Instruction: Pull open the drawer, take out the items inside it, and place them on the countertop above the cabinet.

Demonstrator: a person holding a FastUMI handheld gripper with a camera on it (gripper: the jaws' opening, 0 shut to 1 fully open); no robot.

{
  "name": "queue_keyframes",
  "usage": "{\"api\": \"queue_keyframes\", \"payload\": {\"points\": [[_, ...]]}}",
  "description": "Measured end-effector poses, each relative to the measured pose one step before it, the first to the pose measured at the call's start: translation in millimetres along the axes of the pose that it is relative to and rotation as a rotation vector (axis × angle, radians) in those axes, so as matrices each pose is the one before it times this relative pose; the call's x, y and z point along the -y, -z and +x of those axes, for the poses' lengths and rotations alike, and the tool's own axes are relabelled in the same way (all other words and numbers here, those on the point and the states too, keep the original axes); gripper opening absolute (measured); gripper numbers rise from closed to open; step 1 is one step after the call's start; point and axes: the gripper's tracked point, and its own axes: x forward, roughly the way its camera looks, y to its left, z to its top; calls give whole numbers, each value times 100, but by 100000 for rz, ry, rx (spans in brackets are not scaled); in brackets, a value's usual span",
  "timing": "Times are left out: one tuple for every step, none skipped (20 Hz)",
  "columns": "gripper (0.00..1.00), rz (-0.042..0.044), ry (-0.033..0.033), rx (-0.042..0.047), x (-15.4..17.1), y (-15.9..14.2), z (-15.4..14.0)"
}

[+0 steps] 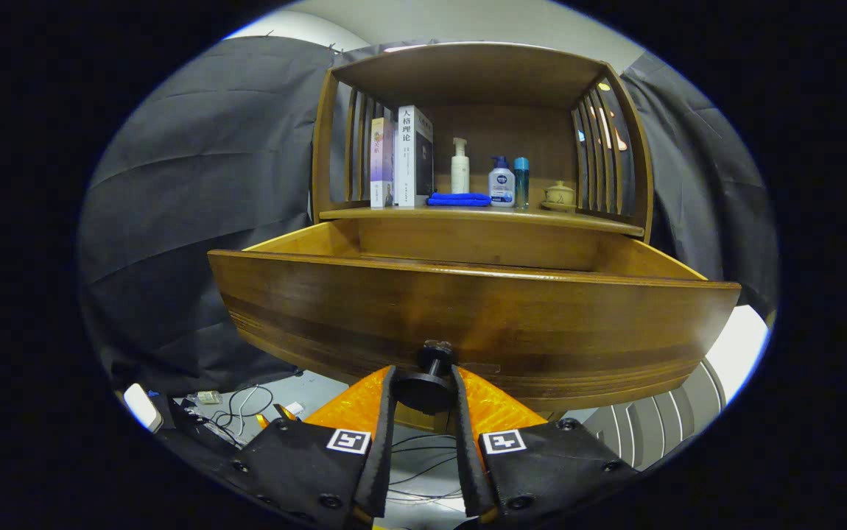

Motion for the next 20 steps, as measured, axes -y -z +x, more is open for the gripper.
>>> {"api": "queue_keyframes", "payload": {"points": [[50,-250,34,1690,216,-481,-83],[60,365,-382,2054,133,-570,-106],[70,772,-288,2037,140,-730,-185],[81,1428,-710,1351,111,-571,-298],[91,1519,-1284,1684,-189,-685,-127],[92,805,-657,1845,34,-792,-263],[93,120,-260,1477,91,-698,-180],[93,378,-659,829,-17,-647,-133],[94,829,-1418,734,-250,-622,-122],[94,988,-1412,1458,-304,-902,-188],[94,20,-269,2301,41,-1079,33],[94,-441,473,2256,246,-1155,9],[94,224,-624,2008,-125,-977,80],[94,-279,-217,620,120,-796,197],[94,-205,175,354,434,-795,345],[94,62,391,752,400,-976,360],[94,3,126,488,398,-979,643],[94,-81,-35,199,438,-911,631],[94,-254,150,-567,449,-678,736],[94,-231,-484,-1175,430,-655,672]]}}
